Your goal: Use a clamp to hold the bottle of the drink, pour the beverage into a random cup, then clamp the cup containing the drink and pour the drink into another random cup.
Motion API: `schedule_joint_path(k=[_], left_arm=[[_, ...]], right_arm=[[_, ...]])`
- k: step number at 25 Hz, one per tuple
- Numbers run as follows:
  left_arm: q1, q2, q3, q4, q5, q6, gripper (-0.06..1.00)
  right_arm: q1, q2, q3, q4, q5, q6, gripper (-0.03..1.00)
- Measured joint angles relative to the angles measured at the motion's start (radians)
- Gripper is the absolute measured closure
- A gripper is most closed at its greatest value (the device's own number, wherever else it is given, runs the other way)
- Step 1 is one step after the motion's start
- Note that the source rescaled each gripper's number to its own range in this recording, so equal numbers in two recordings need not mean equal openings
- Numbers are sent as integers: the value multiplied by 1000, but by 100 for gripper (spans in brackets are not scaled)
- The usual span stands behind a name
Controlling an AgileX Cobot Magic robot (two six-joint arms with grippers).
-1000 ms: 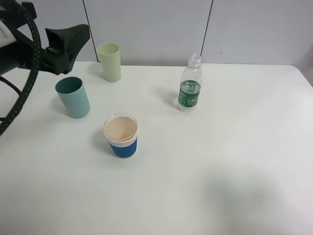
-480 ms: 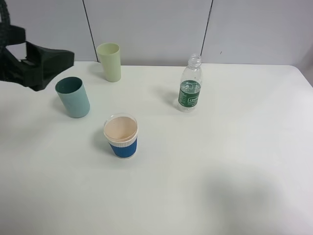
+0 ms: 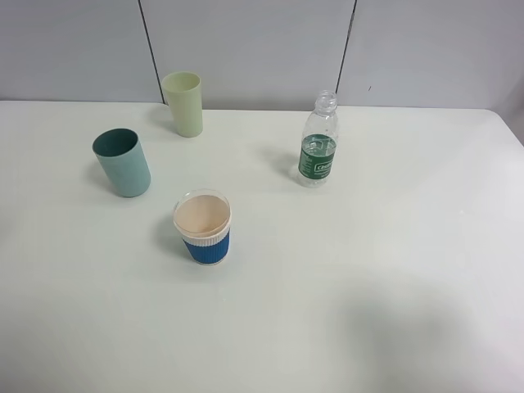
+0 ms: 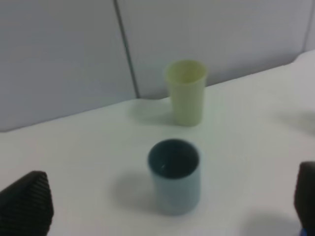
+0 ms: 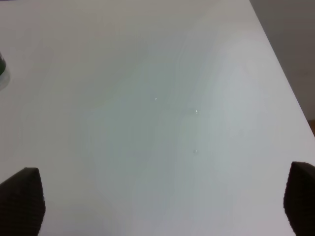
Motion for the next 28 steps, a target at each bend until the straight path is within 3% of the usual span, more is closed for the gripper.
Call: schedule_joint_path(k=[5, 13, 23, 28], left_arm=[[64, -138, 0, -22, 193, 0, -6], [194, -275, 0, -148, 448, 11, -6], [350, -433, 40, -237, 538, 101, -6], [387, -435, 57, -295, 542, 148, -6]], right_arm=[[0, 0, 0, 0, 0, 0, -3], [0, 0, 0, 0, 0, 0, -3], [0, 0, 0, 0, 0, 0, -3], [0, 0, 0, 0, 0, 0, -3]])
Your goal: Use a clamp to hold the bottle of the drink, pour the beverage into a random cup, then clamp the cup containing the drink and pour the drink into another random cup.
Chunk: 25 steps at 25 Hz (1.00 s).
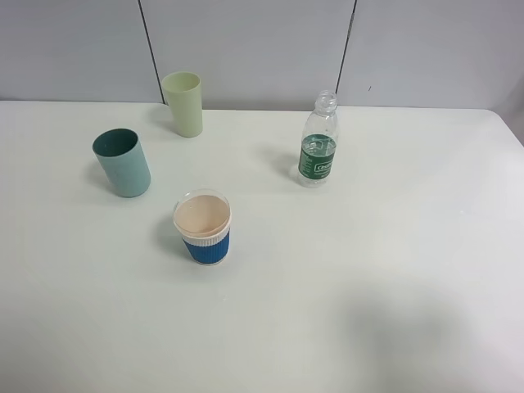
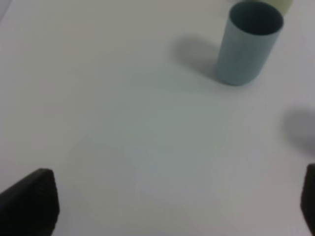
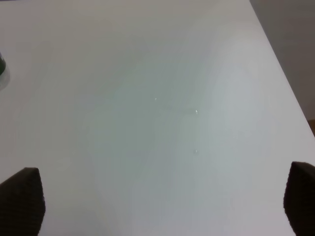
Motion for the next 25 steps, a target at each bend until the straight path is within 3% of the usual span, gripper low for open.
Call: schedule_joint_path(k=[25], left_arm=[[5, 0, 0, -5, 0, 5, -6]], right_arm=[[0, 0, 0, 0, 0, 0, -3]])
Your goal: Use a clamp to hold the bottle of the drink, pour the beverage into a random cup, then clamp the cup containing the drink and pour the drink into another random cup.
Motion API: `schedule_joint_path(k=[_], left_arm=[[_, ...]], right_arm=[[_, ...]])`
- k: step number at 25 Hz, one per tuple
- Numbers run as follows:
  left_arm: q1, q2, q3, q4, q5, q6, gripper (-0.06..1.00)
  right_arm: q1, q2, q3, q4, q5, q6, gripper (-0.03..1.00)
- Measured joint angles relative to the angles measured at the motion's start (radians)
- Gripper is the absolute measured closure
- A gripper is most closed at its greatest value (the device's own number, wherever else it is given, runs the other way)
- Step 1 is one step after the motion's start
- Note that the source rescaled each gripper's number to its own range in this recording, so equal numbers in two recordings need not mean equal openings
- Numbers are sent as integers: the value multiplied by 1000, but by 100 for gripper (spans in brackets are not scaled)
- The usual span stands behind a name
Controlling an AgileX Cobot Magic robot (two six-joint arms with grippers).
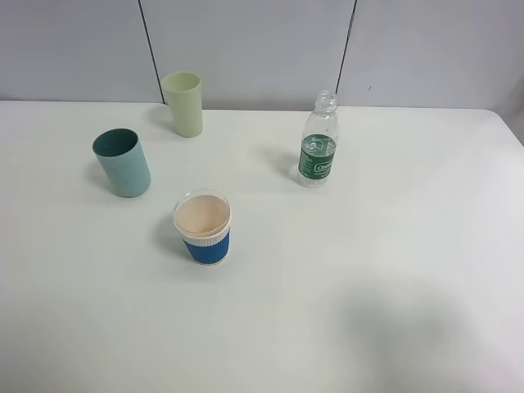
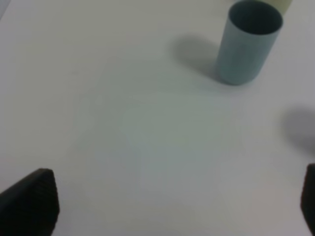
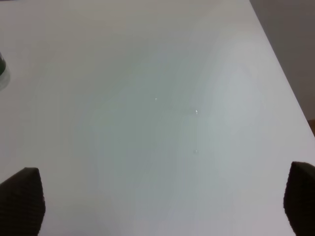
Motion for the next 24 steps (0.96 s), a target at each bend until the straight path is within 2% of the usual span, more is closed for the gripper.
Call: schedule_joint_path(k=[24], left_arm=[[0, 0, 0, 7, 0, -11, -6]], right_arm=[[0, 0, 0, 0, 0, 0, -3]])
